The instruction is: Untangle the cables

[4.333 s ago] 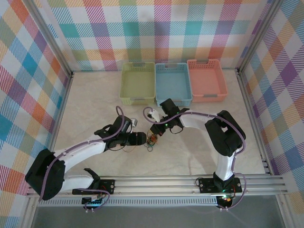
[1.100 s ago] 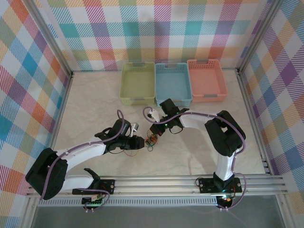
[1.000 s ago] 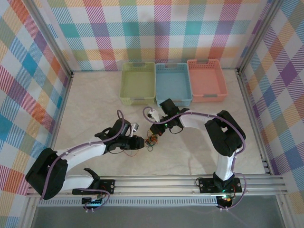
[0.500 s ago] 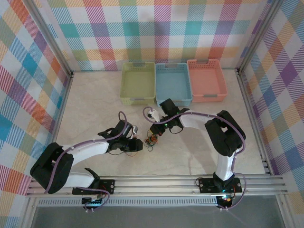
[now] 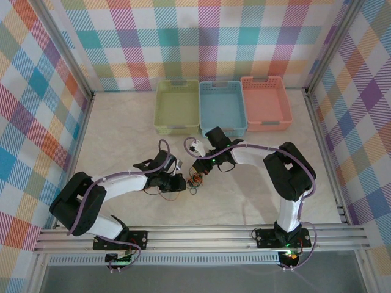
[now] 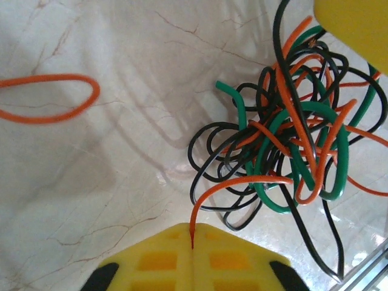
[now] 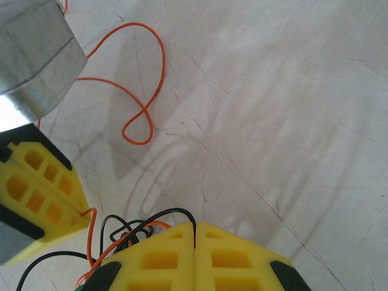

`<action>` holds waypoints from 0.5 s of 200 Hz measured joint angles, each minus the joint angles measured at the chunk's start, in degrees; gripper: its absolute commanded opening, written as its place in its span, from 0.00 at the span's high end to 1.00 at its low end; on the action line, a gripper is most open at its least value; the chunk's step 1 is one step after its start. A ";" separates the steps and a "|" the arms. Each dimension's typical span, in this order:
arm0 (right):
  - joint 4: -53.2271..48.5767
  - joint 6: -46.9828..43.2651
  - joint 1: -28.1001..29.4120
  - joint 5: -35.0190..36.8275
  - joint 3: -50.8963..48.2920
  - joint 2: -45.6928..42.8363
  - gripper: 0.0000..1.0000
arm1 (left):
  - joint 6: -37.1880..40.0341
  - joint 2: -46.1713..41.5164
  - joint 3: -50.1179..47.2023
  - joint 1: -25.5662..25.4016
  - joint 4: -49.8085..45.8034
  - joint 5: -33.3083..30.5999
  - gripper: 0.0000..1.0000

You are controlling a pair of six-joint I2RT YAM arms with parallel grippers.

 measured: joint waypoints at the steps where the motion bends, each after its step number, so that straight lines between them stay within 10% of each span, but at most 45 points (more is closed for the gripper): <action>1: 0.00 0.00 0.00 0.02 0.00 0.00 1.00 | 0.24 0.00 0.00 0.00 0.02 -0.02 1.00; 100: 7.48 6.97 -3.89 8.13 -8.28 -6.62 1.00 | 1.25 -37.62 0.92 0.00 -4.63 -5.29 1.00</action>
